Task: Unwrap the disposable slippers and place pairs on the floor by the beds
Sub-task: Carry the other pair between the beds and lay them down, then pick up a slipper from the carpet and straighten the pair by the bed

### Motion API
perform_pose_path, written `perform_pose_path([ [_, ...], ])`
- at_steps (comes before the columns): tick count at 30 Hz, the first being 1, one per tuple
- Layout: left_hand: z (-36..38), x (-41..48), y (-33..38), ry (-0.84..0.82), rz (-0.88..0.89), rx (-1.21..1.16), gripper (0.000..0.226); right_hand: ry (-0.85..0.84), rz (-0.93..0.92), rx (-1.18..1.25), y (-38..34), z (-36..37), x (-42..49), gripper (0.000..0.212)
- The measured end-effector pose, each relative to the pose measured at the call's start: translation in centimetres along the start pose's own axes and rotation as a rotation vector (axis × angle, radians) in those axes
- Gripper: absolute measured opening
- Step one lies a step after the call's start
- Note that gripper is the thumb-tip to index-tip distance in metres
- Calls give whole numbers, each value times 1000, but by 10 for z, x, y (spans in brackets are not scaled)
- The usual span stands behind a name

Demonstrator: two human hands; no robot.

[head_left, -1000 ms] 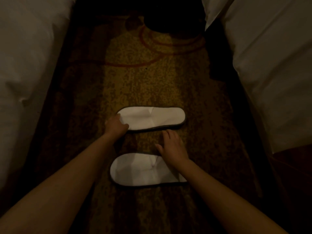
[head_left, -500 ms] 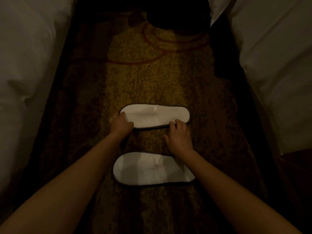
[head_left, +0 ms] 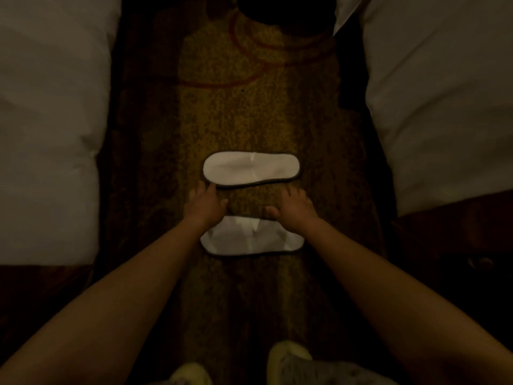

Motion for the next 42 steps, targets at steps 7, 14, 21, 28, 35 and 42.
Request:
perform_pose_path([
  [7,-58,-109,37,-110,65,93,55,-105,66,32,-9,-67,-116,70],
  [14,-138,-224,87,-191,65,83,53,-143,62,37,-28,-154,-234,65],
  [21,-215,-357,160,-223,147,139,53,-82,114,87,-35,-248,-358,66],
  [28,-258,-455,219,-208,280,252,53,27,197,182,-24,-304,-460,68],
  [35,-273,-539,253,-221,505,396,50,139,400,375,-4,-300,-573,68],
  [42,-247,-628,271,-344,715,601,53,191,609,562,12,-245,-718,66],
])
Point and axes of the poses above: each hand's wrist, its own x-axis towards the middle knuckle, its own z-axis out of the palm, y = z × x, the point moved 7 cm from there along x, towards the middle knuckle, and after that the axes turned 3 degrees about -x, right-handed, at the moved point
